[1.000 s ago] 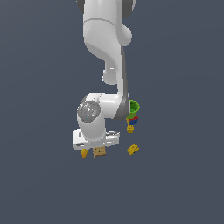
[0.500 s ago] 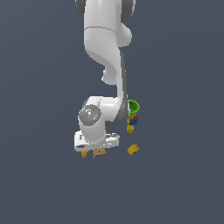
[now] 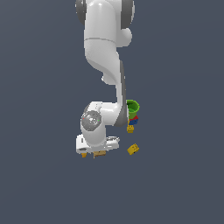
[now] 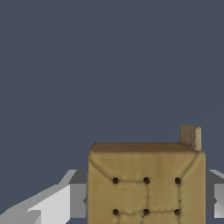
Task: Pick up a designated object from a clutter of objects.
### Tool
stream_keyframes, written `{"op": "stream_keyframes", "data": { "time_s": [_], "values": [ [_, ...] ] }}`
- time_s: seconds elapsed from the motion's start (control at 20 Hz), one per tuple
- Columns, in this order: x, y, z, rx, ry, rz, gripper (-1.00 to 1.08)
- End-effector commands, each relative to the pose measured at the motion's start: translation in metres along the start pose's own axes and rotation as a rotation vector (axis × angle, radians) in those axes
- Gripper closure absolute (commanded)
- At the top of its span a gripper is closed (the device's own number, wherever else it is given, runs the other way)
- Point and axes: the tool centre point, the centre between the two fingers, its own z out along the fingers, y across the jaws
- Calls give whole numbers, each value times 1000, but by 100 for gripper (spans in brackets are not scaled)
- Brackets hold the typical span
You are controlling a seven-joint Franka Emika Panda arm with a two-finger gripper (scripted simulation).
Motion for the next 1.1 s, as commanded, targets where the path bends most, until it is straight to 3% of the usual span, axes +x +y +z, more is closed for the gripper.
{"op": "stream_keyframes", "data": {
  "time_s": [0.0, 0.65, 1.05],
  "values": [
    [0, 0, 1, 0, 0, 0, 108],
    [0, 1, -4, 0, 2, -1, 108],
    [-6, 14, -41, 0, 2, -1, 108]
  ]
}}
